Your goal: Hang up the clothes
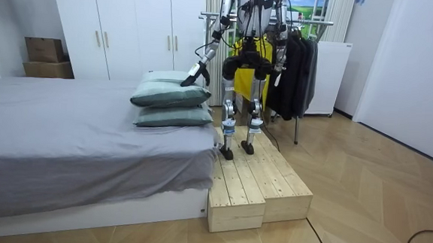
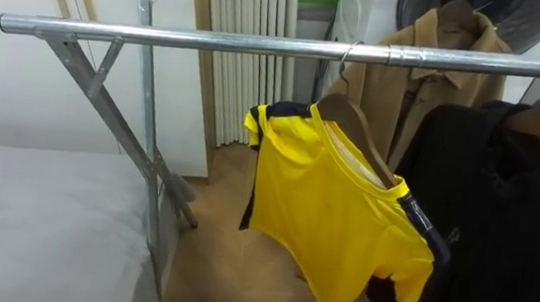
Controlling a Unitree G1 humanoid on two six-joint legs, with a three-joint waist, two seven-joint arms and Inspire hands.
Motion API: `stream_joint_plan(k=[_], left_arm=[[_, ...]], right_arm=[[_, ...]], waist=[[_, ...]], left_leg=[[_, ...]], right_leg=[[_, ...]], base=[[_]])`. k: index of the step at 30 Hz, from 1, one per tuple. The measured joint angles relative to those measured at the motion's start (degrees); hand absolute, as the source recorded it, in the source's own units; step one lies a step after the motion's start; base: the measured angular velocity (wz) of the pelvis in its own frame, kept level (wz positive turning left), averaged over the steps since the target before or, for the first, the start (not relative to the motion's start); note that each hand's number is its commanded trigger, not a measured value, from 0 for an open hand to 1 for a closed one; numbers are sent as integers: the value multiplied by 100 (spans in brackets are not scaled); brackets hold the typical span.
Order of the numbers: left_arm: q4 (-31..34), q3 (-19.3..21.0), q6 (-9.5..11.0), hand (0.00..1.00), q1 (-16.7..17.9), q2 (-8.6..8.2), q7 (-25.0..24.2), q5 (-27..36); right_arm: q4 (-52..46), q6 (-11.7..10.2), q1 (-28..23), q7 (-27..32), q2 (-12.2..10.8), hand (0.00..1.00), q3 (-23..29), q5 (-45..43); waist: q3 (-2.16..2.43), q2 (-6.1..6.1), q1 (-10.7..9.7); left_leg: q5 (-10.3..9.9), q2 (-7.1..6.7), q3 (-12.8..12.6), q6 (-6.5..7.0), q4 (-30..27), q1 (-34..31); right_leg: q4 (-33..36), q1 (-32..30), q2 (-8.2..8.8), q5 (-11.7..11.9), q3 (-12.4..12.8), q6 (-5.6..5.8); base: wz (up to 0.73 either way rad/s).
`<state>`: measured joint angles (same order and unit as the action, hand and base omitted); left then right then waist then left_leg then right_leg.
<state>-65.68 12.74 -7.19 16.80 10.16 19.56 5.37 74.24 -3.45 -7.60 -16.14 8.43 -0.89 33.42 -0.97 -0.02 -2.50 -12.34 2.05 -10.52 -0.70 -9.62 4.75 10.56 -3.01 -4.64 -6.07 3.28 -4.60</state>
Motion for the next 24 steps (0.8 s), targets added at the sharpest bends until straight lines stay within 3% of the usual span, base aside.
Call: stream_joint_plan(k=[24], left_arm=[[-2,5,0,0,4,7,-4,-10]], right_arm=[[120,108,94,58,0,0,39,-72]], waist=[[-13,25,42]], left_leg=[[2,1,-28,1,10,39]], right_leg=[[11,15,-12,2,46,0]], base=[[-1]])
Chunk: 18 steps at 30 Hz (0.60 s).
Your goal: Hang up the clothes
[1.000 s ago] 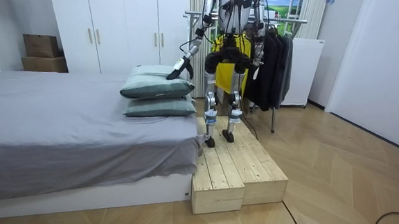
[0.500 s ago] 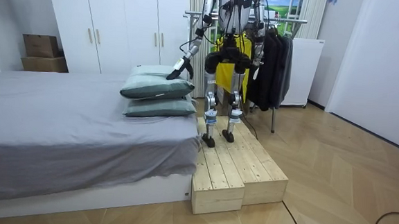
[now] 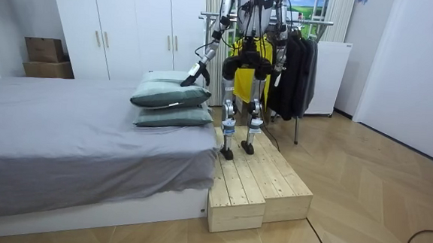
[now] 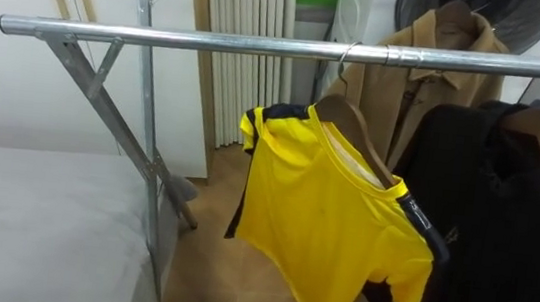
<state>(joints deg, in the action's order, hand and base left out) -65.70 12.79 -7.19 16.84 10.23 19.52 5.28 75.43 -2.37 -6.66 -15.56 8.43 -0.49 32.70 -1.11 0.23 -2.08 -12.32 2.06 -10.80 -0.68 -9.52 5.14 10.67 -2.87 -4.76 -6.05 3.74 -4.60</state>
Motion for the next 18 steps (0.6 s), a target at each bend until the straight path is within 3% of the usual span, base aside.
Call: stream_joint_plan(k=[18], left_arm=[[-4,4,0,0,1,52,1,-51]], right_arm=[[22,-4,45,56,-16,0,-9,-179]], waist=[[6,78,43]], left_leg=[[0,0,0,0,1,15]], right_leg=[[1,2,-10,10,29,5]], base=[[0]])
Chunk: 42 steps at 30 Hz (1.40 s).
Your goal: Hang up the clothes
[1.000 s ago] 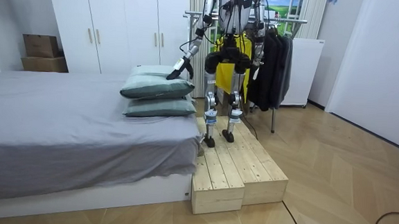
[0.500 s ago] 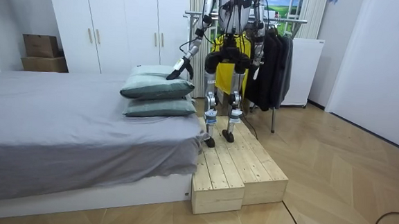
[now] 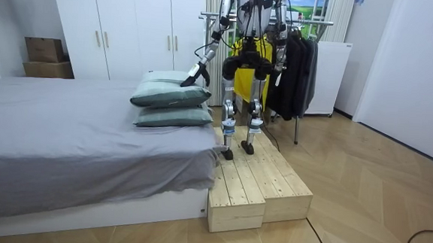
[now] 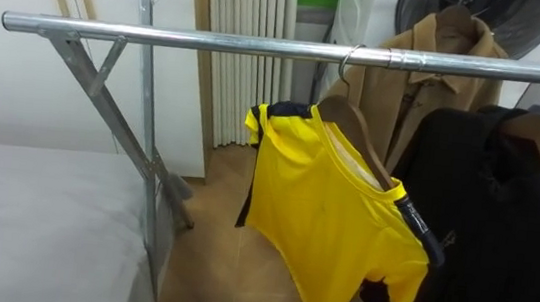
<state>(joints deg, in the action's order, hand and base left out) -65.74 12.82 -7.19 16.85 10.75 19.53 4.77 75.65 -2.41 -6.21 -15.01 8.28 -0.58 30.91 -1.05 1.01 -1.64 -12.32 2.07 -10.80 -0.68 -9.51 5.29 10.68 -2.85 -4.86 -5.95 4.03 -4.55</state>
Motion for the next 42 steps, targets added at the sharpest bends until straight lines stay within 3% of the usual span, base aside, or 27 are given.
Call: stream_joint_plan(k=[13,19,26,30,34,35,37,38,39,40,41,42], left_arm=[[1,-2,0,0,2,0,12,-2],[0,-6,8,0,2,-9,-13,-6],[-155,-243,20,0,-113,-11,-39,-44],[-152,-320,23,0,-153,-35,-38,-265],[-63,-497,28,0,-206,-22,-36,-263],[-63,-568,48,0,-264,-18,-36,-264],[-53,-684,129,0,-373,-5,-36,-263],[54,-763,134,0,-478,2,-38,-263],[199,-814,166,0,-565,-6,-40,-264],[205,-850,247,0,-607,-5,-47,-264],[210,-881,402,0,-708,-10,-89,-248],[278,-963,501,0,-785,-5,-157,-200]], right_arm=[[-1,-3,-1,1,0,0,-2,4],[1,-14,-2,1,20,0,-3,4],[-11,-60,57,-28,85,0,-100,5],[-32,-64,215,-117,116,0,-323,-14],[-27,-64,444,-125,116,0,-535,-464],[-28,-71,570,-141,115,0,-661,-579],[-28,-81,688,-202,117,0,-825,-724],[-27,-83,729,-228,135,0,-926,-779],[-12,-91,750,-243,143,0,-932,-882],[1,-110,744,-250,149,0,-920,-934],[2,-125,749,-263,163,0,-881,-1082],[3,-126,749,-277,169,0,-809,-1134]], waist=[[6,-11,4],[5,-81,19],[-2,-189,19],[32,-280,38],[35,-312,62],[2,-310,67],[0,-332,46],[-8,-352,33],[-12,-364,16],[-17,-368,14],[-72,-367,40],[-73,-357,45]], left_leg=[[0,7,-3,0,0,7],[-3,19,-7,-3,9,40],[-6,13,158,-3,15,11],[-6,24,172,-12,-25,-151],[1,26,252,-20,-132,-363],[2,18,300,-22,-187,-457],[14,8,423,-24,-324,-669],[33,3,509,-29,-440,-845],[136,-3,421,-20,-483,-995],[194,6,302,-12,-483,-1052],[349,45,-103,25,-469,-1130],[520,68,-589,99,-369,-1200]], right_leg=[[-4,10,-2,4,-7,-4],[-14,60,-6,5,-37,-5],[-3,68,28,-1,-238,-25],[1,-65,48,4,-359,-48],[53,-209,86,-23,-496,-78],[117,-281,112,-58,-565,-88],[144,-364,172,-78,-789,-104],[110,-385,222,-77,-1012,-106],[99,-376,292,-79,-1277,-110],[85,-336,323,-79,-1441,-112],[70,-266,393,-102,-1757,-128],[-60,-251,529,-120,-2137,-148]], base=[[0],[1],[9],[5],[18],[33],[59],[100],[115],[132],[148],[152]])
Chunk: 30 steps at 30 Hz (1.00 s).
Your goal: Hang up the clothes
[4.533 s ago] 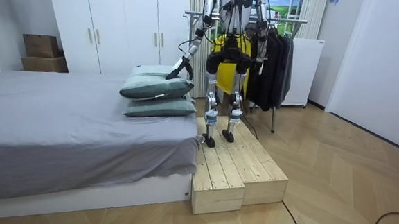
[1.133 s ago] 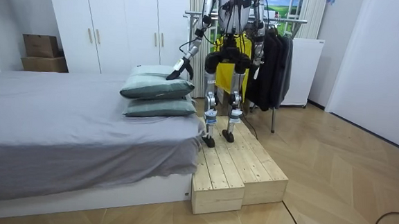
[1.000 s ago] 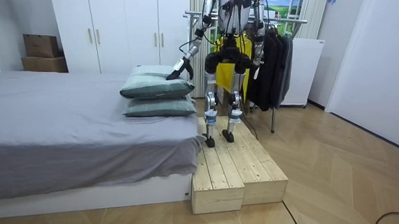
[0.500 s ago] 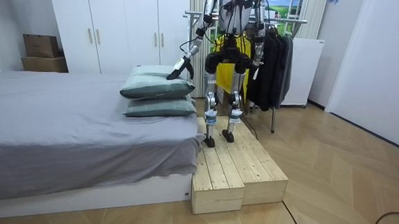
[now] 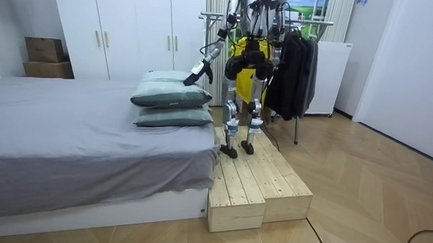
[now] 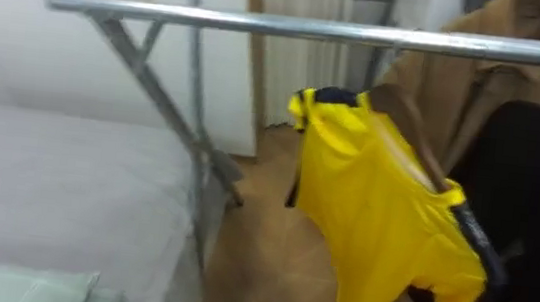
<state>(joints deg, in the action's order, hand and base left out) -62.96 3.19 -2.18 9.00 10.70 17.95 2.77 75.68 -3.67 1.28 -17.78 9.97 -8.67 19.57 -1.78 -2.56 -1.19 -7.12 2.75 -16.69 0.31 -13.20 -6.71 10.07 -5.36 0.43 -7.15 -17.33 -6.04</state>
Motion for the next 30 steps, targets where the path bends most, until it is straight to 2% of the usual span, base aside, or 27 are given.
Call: stream_joint_plan(k=[1,2,3,4,5,6,7,9,10,11,13,15,17,19,20,21,22,23,24,25,27,28,30], left_arm=[[70,-5,33,0,-60,-8,-36,-9],[174,-46,139,0,-110,-34,-129,-45],[212,-145,228,0,-105,-41,-231,-73],[238,-165,265,0,-97,-51,-293,-85],[287,-166,324,0,-112,-65,-385,-122],[291,-168,396,0,-151,-68,-478,-121],[286,-164,432,0,-182,-72,-536,-119],[290,-152,619,0,-235,-81,-766,-136],[296,-130,671,0,-242,-90,-832,-176],[333,-107,766,0,-241,-115,-911,-252],[346,-101,822,0,-238,-127,-995,-253],[302,-98,925,0,-242,-209,-999,-248],[190,-98,910,0,-249,-270,-1022,-248],[9,-88,851,0,-224,-281,-1039,-244],[-105,-16,800,0,-180,-280,-1071,-241],[-202,16,688,0,-94,-277,-1078,-249],[-230,15,655,0,-59,-266,-1079,-249],[-263,24,632,0,-48,-227,-1087,-238],[-275,23,641,0,-50,-186,-1092,-234],[-293,25,640,0,-48,-180,-1084,-233],[-341,64,639,0,-48,-181,-1065,-243],[-339,66,639,0,-51,-178,-1065,-243],[-349,59,634,0,-37,-145,-1063,-247]], right_arm=[[-1,1,-3,-11,-3,0,56,-41],[2,10,-44,-39,7,0,178,-187],[-12,11,-55,-36,16,0,270,-290],[-18,22,-82,-25,17,0,322,-301],[-59,102,-124,33,8,0,347,-294],[-102,196,-158,72,-3,0,387,-291],[-107,223,-166,94,-1,0,410,-284],[-107,261,-191,168,41,0,496,-326],[-104,261,-195,169,53,0,530,-345],[-106,264,-200,170,88,0,552,-362],[-103,306,-196,168,89,0,557,-375],[-105,415,-164,139,83,0,586,-366],[-112,455,-182,132,82,0,615,-359],[-117,483,-185,137,69,0,616,-370],[-152,501,-200,137,54,0,612,-424],[-172,491,-281,152,33,0,613,-440],[-185,492,-348,167,20,0,609,-449],[-186,499,-483,210,-22,0,646,-452],[-187,498,-520,220,-70,0,793,-431],[-194,491,-513,229,-76,0,806,-429],[-213,451,-501,288,-78,0,826,-485],[-220,443,-496,301,-79,0,826,-493],[-240,426,-466,364,-82,0,824,-609]], waist=[[6,41,-4],[-8,64,5],[14,64,16],[36,55,15],[63,78,-3],[82,112,-12],[82,133,-12],[106,185,-7],[116,192,4],[152,193,52],[186,258,176],[230,361,214],[260,421,282],[268,420,327],[255,443,299],[247,464,218],[246,490,156],[226,560,97],[197,590,94],[196,589,98],[189,570,128],[186,570,141],[177,560,148]], left_leg=[[69,11,-180,9,22,-29],[29,119,-633,44,-232,-100],[-216,279,-973,69,-706,-100],[-358,376,-1104,71,-956,-63],[-558,565,-1388,53,-1303,89],[-680,682,-1618,-11,-1486,283],[-719,719,-1659,-68,-1526,394],[-861,783,-1801,-121,-1408,836],[-877,763,-1817,-140,-1298,926],[-925,727,-1936,-221,-975,1073],[-945,647,-2077,-265,-631,1151],[-914,585,-2005,-321,-433,1154],[-903,557,-1920,-332,-308,1157],[-940,517,-1733,-267,-248,1128],[-927,461,-1531,-216,-217,1105],[-903,409,-1249,-148,-199,1063],[-882,370,-1064,-105,-200,1025],[-840,280,-719,-18,-201,947],[-803,197,-421,49,-205,891],[-791,154,-285,75,-207,865],[-767,5,166,178,-228,802],[-756,-47,279,202,-226,791],[-730,-183,629,286,-232,768]], right_leg=[[-33,15,55,-18,-179,-20],[-13,50,142,-110,-520,-63],[83,94,196,-243,-835,-37],[127,130,215,-309,-1003,-22],[308,161,305,-415,-1333,-45],[462,196,395,-519,-1685,-15],[512,238,436,-574,-1871,-8],[658,418,564,-709,-2525,65],[689,444,583,-740,-2644,101],[729,490,601,-775,-2887,137],[837,531,686,-810,-3179,148],[865,698,782,-799,-3567,212],[877,795,852,-769,-3780,273],[870,880,886,-710,-3934,348],[895,954,930,-681,-4038,389],[926,1031,964,-625,-3955,459],[918,1051,973,-597,-3708,506],[854,1077,962,-532,-3057,612],[863,1087,954,-478,-2585,662],[874,1093,934,-451,-2412,685],[878,1171,933,-367,-1859,781],[863,1193,936,-362,-1733,788],[781,1266,932,-328,-1267,850]], base=[[151],[145],[142],[148],[154],[159],[157],[153],[138],[110],[86],[84],[67],[62],[84],[109],[156],[167],[152],[124],[105],[91],[78]])
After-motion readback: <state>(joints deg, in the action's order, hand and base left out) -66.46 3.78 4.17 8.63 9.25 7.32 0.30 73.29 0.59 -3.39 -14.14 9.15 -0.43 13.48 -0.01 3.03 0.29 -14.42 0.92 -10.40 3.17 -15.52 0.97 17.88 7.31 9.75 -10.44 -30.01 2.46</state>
